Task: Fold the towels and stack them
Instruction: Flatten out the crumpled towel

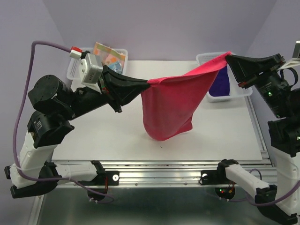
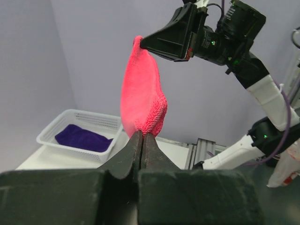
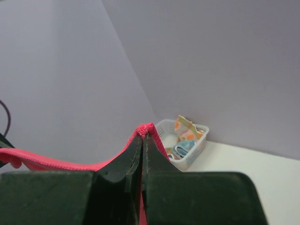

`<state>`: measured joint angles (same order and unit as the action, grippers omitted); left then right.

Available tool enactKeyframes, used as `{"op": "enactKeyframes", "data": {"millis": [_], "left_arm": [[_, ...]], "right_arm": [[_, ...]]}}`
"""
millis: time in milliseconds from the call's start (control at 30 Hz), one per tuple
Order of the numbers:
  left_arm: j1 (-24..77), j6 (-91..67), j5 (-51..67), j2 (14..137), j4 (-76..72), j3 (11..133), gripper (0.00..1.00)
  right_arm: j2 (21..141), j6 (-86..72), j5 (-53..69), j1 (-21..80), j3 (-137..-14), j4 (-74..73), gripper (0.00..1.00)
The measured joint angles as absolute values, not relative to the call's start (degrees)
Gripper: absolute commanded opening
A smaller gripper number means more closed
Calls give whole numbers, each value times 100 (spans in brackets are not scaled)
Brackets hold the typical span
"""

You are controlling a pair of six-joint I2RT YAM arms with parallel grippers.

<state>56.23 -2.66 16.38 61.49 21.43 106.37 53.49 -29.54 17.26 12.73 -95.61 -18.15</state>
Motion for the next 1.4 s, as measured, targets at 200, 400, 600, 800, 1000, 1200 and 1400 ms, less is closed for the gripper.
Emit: {"op": "enactKeyframes", "data": {"millis": [200, 400, 600, 800, 1000, 1200, 1400], "left_arm": [[5623, -499, 2265, 6040, 2147, 10672, 0], [5623, -768, 2558, 6012, 2088, 10698, 0], [5623, -832, 2364, 5986, 2084, 10696, 0], [5623, -727, 1590, 5955, 2040, 10398, 0], [5024, -473, 845, 6141, 1739, 9692, 0], [3448, -301, 1219, 7314, 1260, 9192, 0], [2346, -165, 2274, 8823, 1111, 9428, 0]], "right_arm": [[5157, -3162, 2211, 1271, -10029, -1964, 1], [5074, -3361, 2515, 1271, -10344, -2062, 1], [5000, -3430, 2504, 1271, -10289, -2115, 1], [4908, -3391, 2156, 1273, -9631, -2038, 1], [5207, -3275, 1490, 1273, -8527, -1767, 1], [6250, -3210, 803, 1271, -7968, -1247, 1], [7487, -3030, 301, 1271, -7933, -867, 1]]}}
